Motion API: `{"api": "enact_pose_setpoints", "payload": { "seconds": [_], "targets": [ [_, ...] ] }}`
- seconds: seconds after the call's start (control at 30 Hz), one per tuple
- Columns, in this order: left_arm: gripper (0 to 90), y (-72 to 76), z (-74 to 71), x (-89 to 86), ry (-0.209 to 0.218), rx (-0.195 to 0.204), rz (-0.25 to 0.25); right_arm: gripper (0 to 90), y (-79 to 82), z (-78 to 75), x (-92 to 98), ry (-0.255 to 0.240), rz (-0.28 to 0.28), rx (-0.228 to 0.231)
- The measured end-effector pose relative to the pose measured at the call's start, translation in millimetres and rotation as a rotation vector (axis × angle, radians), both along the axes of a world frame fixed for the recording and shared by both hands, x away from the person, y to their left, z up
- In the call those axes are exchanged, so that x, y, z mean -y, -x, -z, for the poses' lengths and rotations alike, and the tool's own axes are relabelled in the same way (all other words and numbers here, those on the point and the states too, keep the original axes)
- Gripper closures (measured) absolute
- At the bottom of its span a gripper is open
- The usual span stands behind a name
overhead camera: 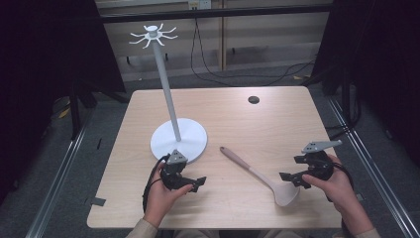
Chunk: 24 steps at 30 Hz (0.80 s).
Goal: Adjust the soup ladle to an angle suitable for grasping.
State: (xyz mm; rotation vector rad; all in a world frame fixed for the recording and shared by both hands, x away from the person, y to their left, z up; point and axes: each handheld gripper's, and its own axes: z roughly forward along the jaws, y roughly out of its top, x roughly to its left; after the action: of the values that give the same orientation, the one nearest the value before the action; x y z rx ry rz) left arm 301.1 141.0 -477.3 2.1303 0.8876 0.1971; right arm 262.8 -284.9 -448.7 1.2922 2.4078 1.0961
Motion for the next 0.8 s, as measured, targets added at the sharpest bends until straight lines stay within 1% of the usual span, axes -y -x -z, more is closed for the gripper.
{"api": "enact_pose_setpoints", "payload": {
  "seconds": [0.1,0.13,0.2,0.3,0.43,0.53,0.57,0.63,0.77,0.8],
  "targets": [
    [5.2,1.1,-0.7,-0.6,-0.001,0.005,0.004,10.4,0.0,-4.1,-3.1,-0.01,-0.008,0.006],
    [5.2,1.2,-0.9,-1.4,-0.009,0.005,0.011,10.4,-0.3,-5.4,-3.9,-0.007,-0.016,0.007],
    [5.3,1.6,0.1,-2.0,0.003,-0.002,0.004,10.6,-1.1,-8.1,-6.4,0.008,-0.014,0.006],
    [5.4,1.3,0.7,-4.5,0.0,-0.012,0.004,10.8,-3.8,-9.2,-11.4,0.017,-0.024,0.004],
    [5.5,2.1,-0.5,-6.2,0.026,-0.013,-0.005,11.0,-8.0,-10.1,-18.0,0.008,-0.038,0.007],
    [5.4,2.0,-1.3,-7.3,0.024,-0.014,-0.002,11.1,-12.1,-12.9,-23.3,0.032,-0.046,0.01],
    [5.5,2.1,-1.2,-7.3,0.031,-0.014,-0.005,11.1,-13.3,-14.2,-25.9,0.034,-0.041,0.002],
    [5.4,2.2,-1.6,-7.7,0.03,-0.013,-0.003,11.1,-17.0,-16.9,-29.3,0.046,-0.059,0.005],
    [5.7,2.1,-2.4,-7.8,0.035,-0.009,-0.002,11.1,-22.9,-23.5,-37.6,0.059,-0.069,0.006],
    [5.7,2.2,-2.3,-7.7,0.034,-0.01,0.0,11.2,-24.3,-25.2,-39.4,0.069,-0.07,0.007]
  ]
}}
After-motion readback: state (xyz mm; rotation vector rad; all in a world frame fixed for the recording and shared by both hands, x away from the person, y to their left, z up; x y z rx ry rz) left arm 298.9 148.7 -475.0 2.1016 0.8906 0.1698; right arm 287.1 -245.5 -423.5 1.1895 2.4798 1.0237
